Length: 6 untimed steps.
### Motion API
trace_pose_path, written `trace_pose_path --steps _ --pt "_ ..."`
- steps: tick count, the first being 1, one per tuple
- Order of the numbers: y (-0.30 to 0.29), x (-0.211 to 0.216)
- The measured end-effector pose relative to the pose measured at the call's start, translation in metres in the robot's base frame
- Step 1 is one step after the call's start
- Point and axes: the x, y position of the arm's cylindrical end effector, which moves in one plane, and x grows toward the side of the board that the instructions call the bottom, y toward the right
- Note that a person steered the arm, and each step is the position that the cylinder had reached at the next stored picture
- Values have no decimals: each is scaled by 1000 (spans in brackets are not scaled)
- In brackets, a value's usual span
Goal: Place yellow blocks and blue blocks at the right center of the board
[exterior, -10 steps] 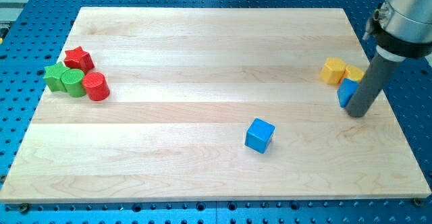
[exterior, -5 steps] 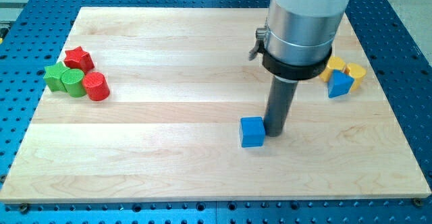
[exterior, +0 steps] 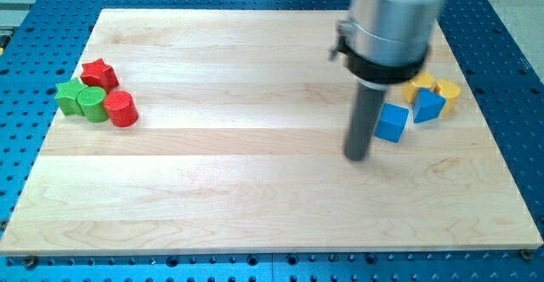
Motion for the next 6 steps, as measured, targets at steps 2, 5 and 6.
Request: trace_pose_path --steps 2,5,6 --pt "27 -67" --pt "-19 -99" --pt "-16 -104"
